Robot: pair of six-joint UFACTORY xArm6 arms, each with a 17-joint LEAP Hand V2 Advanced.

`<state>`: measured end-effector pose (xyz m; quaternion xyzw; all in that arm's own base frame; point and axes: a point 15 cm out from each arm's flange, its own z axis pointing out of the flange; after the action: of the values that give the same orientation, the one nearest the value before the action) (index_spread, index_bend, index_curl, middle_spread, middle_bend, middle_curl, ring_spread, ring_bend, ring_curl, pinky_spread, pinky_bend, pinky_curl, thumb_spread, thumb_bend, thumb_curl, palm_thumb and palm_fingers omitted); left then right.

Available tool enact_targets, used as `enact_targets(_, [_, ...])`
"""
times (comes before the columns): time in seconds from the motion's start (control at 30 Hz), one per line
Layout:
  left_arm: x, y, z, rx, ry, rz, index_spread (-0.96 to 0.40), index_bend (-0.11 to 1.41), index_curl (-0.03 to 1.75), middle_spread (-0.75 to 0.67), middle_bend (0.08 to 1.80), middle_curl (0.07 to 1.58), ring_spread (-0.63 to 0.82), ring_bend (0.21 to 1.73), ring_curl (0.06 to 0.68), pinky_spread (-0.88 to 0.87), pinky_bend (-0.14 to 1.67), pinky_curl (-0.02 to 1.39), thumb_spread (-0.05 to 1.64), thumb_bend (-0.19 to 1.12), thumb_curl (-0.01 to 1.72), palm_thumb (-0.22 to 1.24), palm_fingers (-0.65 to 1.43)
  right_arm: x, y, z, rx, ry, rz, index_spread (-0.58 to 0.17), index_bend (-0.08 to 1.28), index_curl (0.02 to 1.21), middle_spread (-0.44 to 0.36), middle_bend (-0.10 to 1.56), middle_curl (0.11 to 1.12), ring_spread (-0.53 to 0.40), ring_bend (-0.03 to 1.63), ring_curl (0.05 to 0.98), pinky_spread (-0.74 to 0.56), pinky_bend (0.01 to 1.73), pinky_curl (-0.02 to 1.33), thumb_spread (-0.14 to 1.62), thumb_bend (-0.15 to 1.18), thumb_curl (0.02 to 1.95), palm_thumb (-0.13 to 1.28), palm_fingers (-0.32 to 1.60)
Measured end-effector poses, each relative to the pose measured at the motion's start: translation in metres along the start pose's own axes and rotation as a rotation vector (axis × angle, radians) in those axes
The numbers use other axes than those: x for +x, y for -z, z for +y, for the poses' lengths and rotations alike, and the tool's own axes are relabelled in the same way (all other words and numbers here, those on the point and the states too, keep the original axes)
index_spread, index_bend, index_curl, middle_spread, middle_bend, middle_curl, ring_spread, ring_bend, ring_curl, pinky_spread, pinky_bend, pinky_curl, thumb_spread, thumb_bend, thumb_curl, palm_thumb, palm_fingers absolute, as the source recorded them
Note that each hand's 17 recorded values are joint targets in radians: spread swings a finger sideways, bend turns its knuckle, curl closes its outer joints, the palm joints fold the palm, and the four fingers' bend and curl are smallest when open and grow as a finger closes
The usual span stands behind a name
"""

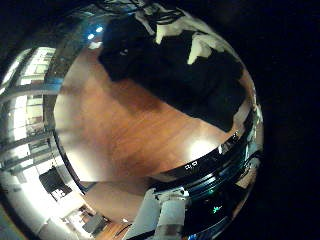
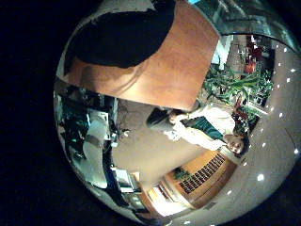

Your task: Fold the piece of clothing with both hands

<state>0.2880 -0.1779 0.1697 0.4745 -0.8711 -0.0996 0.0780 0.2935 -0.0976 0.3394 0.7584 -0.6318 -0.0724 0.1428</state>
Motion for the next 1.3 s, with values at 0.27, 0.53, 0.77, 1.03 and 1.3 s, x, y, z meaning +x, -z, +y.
enact_targets(0.27, [0.003, -0.036, -0.023, 0.043, 0.019, -0.042, 0.12, 0.12, 0.25, 0.47, 0.18, 0.3, 0.52, 0.69, 0.209, 0.5, 0.5, 0.34, 0.95, -0.03, 0.3, 0.15, -0.06, -0.004, -0.018, 0.007, -0.04, -0.005, -0.015, -0.303, 0.16, 0.29, 0.049, 0.2, 0.36, 0.179, 0.49, 0.238, 0.36, 0.56, 0.23, 1.35, -0.01, 0.2, 0.31, 0.11])
enact_targets(0.53, [-0.006, -0.05, -0.03, 0.049, 0.047, -0.141, 0.14, 0.15, 0.25, 0.32, 0.33, 0.35, 0.44, 0.72, 0.208, 0.47, 0.44, 0.31, 0.95, -0.01, 0.31, 0.22, 0.13, -0.004, -0.018, 0.007, -0.041, -0.005, -0.016, -0.304, 0.16, 0.29, 0.049, 0.2, 0.36, 0.18, 0.48, 0.239, 0.37, 0.54, 0.24, 1.35, -0.01, 0.2, 0.31, 0.12])
enact_targets(0.77, [-0.008, -0.045, -0.034, 0.052, 0.062, -0.143, 0.02, 0.18, 0.27, 0.05, 0.66, 0.5, -0.03, 0.92, 0.267, 0.06, 0.52, 0.32, 1.02, 0.05, 0.35, 0.48, 0.7, -0.004, -0.019, 0.007, -0.043, -0.005, -0.014, -0.304, 0.16, 0.29, 0.049, 0.2, 0.36, 0.18, 0.47, 0.241, 0.37, 0.52, 0.24, 1.35, -0.01, 0.2, 0.31, 0.12])
enact_targets(1.03, [-0.012, -0.013, -0.047, 0.096, 0.088, -0.13, -0.25, 0.36, 0.38, -0.26, 0.8, 0.73, -0.4, 1.24, 0.434, -0.42, 0.99, 0.53, 1.11, 0.04, 0.39, 0.66, 1.13, -0.002, -0.021, 0.006, -0.051, -0.004, -0.01, -0.303, 0.16, 0.29, 0.05, 0.2, 0.36, 0.187, 0.45, 0.241, 0.37, 0.5, 0.25, 1.35, -0.01, 0.2, 0.32, 0.13])
enact_targets(1.3, [-0.015, 0.031, -0.062, 0.147, 0.084, -0.134, -0.48, 0.65, 0.58, -0.42, 0.94, 0.89, -0.43, 1.37, 0.508, -0.53, 1.21, 0.64, 1.1, 0.03, 0.46, 0.78, 1.15, -0.002, -0.022, 0.005, -0.054, -0.003, -0.012, -0.306, 0.16, 0.29, 0.041, 0.21, 0.36, 0.181, 0.45, 0.244, 0.37, 0.48, 0.25, 1.35, -0.01, 0.2, 0.33, 0.16])
